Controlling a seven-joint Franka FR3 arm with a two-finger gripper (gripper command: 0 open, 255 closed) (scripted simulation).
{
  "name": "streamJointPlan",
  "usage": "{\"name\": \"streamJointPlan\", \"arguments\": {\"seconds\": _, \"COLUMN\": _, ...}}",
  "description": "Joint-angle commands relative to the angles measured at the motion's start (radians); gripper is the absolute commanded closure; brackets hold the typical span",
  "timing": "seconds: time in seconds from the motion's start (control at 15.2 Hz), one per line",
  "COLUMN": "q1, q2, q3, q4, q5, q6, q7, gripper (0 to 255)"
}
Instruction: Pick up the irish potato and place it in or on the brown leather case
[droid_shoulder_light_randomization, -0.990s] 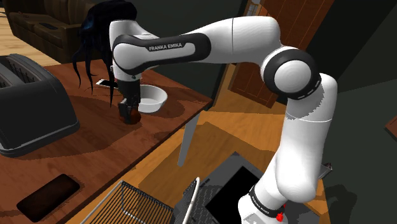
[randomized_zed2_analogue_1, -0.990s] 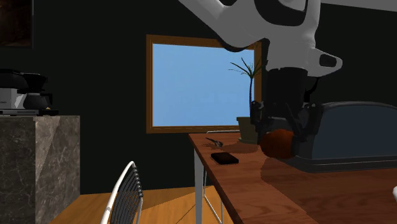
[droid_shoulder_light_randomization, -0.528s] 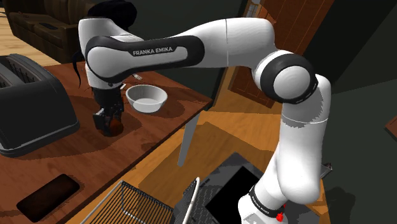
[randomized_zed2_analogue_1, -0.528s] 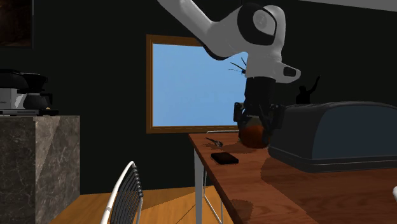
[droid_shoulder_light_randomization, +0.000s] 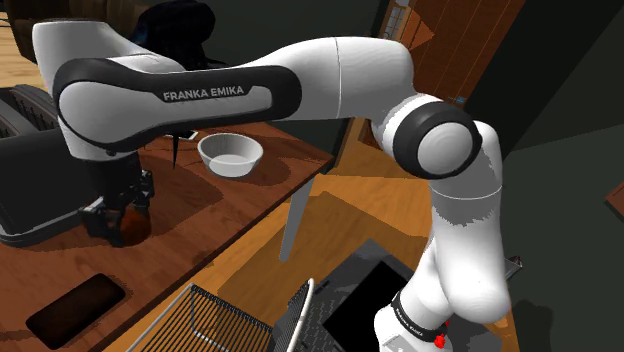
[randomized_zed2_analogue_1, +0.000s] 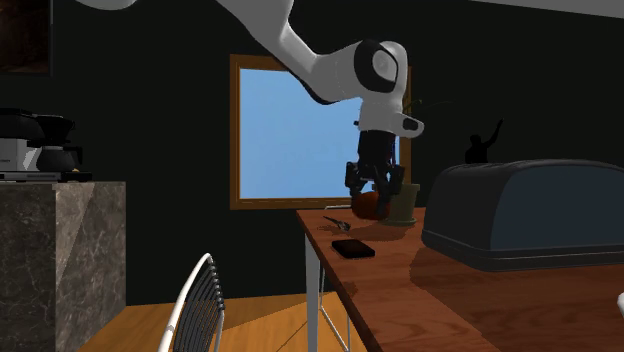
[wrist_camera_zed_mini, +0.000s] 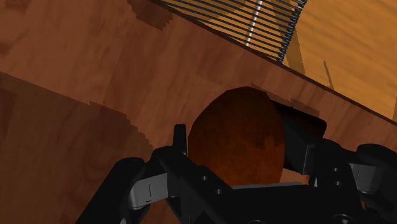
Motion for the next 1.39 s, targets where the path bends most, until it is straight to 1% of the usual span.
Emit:
{"name": "streamJointPlan", "arguments": {"seconds": 0.0, "q1": 0.036, "q2": 0.036, "q3": 0.007, "q4": 0.055, "q5": -0.009, "q6": -0.017, "q7": 0.039, "gripper": 255}}
{"name": "streamJointPlan", "arguments": {"seconds": 0.2, "q1": 0.098, "q2": 0.109, "q3": 0.013, "q4": 0.171, "q5": -0.025, "q6": -0.058, "q7": 0.095, "gripper": 255}}
{"name": "streamJointPlan", "arguments": {"seconds": 0.33, "q1": 0.148, "q2": 0.175, "q3": 0.016, "q4": 0.280, "q5": -0.040, "q6": -0.098, "q7": 0.134, "gripper": 255}}
{"name": "streamJointPlan", "arguments": {"seconds": 0.86, "q1": 0.139, "q2": 0.181, "q3": 0.012, "q4": 0.180, "q5": -0.041, "q6": 0.006, "q7": 0.132, "gripper": 255}}
{"name": "streamJointPlan", "arguments": {"seconds": 1.25, "q1": 0.136, "q2": 0.198, "q3": 0.009, "q4": 0.123, "q5": -0.046, "q6": 0.080, "q7": 0.131, "gripper": 255}}
{"name": "streamJointPlan", "arguments": {"seconds": 1.32, "q1": 0.136, "q2": 0.198, "q3": 0.009, "q4": 0.122, "q5": -0.046, "q6": 0.080, "q7": 0.131, "gripper": 255}}
